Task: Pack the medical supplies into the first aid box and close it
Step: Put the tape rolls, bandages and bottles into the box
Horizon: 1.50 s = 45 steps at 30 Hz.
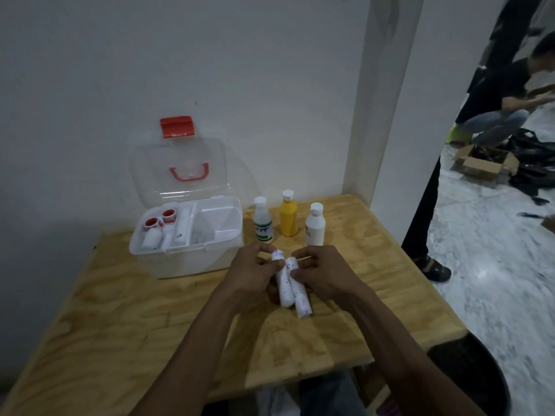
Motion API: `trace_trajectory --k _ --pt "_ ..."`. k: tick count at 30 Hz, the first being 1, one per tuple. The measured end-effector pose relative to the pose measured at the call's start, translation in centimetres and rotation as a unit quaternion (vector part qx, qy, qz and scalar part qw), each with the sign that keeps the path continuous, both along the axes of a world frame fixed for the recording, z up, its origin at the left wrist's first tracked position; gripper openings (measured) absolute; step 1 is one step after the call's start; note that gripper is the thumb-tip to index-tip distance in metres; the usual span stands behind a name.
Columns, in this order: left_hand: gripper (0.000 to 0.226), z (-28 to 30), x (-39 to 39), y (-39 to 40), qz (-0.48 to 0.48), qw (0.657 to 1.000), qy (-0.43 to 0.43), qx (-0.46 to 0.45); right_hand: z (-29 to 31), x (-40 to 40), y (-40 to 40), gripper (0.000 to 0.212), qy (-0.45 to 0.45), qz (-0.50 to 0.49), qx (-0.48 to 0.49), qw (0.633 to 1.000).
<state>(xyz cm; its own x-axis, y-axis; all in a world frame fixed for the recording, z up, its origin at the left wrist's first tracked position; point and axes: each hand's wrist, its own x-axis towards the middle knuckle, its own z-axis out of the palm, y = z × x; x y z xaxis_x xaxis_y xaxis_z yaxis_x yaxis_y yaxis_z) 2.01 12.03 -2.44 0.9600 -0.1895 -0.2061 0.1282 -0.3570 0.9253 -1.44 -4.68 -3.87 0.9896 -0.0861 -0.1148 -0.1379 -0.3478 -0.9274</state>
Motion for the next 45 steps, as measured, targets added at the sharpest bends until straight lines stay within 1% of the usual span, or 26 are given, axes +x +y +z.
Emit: trace_trajectory --k 3,6,9,11,14,16,19,22,24,26,31,33,36,41,45 --pt "0.027 0.8 -0.7 1.2 0.006 1.0 -0.013 -0.026 1.1 -0.1 0.8 0.035 -0.015 0.04 0.027 0.999" --pt "0.028 2.4 -1.6 2.6 0.014 0.997 -0.05 -0.053 2.7 -0.1 2.0 0.034 -0.054 0.05 0.037 0.997" --pt "0.032 4.4 -2.4 4.6 0.03 0.991 -0.106 -0.07 4.7 0.2 3.3 0.037 -0.113 0.048 0.027 0.992" --pt "0.037 5.7 -2.3 6.2 0.05 0.985 -0.155 -0.064 6.3 0.8 4.4 0.04 -0.171 0.03 0.007 0.985" --pt "0.036 7.6 -1.0 8.6 0.111 0.964 -0.242 -0.025 8.7 2.3 6.3 0.038 -0.266 -0.007 -0.01 0.964" --pt "0.032 8.8 0.1 9.6 0.143 0.947 -0.288 0.014 10.0 3.6 7.5 0.035 -0.31 -0.022 -0.01 0.951" --pt "0.03 9.7 1.8 10.2 0.157 0.933 -0.319 0.062 10.8 5.6 9.0 0.029 -0.34 -0.003 -0.034 0.94" --pt "0.031 9.1 3.2 10.5 0.133 0.927 -0.326 0.133 10.2 7.4 10.1 0.022 -0.347 0.026 -0.092 0.933" --pt "0.032 8.2 3.9 10.8 0.102 0.919 -0.329 0.19 9.4 8.3 10.5 0.02 -0.341 0.048 -0.138 0.929" --pt "0.034 7.3 4.4 11.0 0.074 0.914 -0.324 0.232 8.7 8.9 10.6 0.021 -0.313 0.075 -0.171 0.931" --pt "0.029 5.5 4.5 11.0 0.053 0.912 -0.286 0.288 7.8 9.4 11.1 0.026 -0.238 0.133 -0.221 0.937" --pt "0.028 5.0 4.6 11.0 0.048 0.911 -0.277 0.302 7.7 9.5 11.3 0.029 -0.216 0.148 -0.245 0.933" --pt "0.032 4.5 4.7 11.1 0.04 0.907 -0.272 0.32 7.7 9.6 11.5 0.032 -0.188 0.169 -0.261 0.932" --pt "0.034 4.1 4.6 11.6 0.023 0.905 -0.259 0.337 8.1 9.7 11.7 0.033 -0.155 0.206 -0.291 0.921" --pt "0.035 4.1 4.4 12.0 0.003 0.906 -0.249 0.343 8.7 9.4 11.6 0.049 -0.104 0.23 -0.274 0.928"
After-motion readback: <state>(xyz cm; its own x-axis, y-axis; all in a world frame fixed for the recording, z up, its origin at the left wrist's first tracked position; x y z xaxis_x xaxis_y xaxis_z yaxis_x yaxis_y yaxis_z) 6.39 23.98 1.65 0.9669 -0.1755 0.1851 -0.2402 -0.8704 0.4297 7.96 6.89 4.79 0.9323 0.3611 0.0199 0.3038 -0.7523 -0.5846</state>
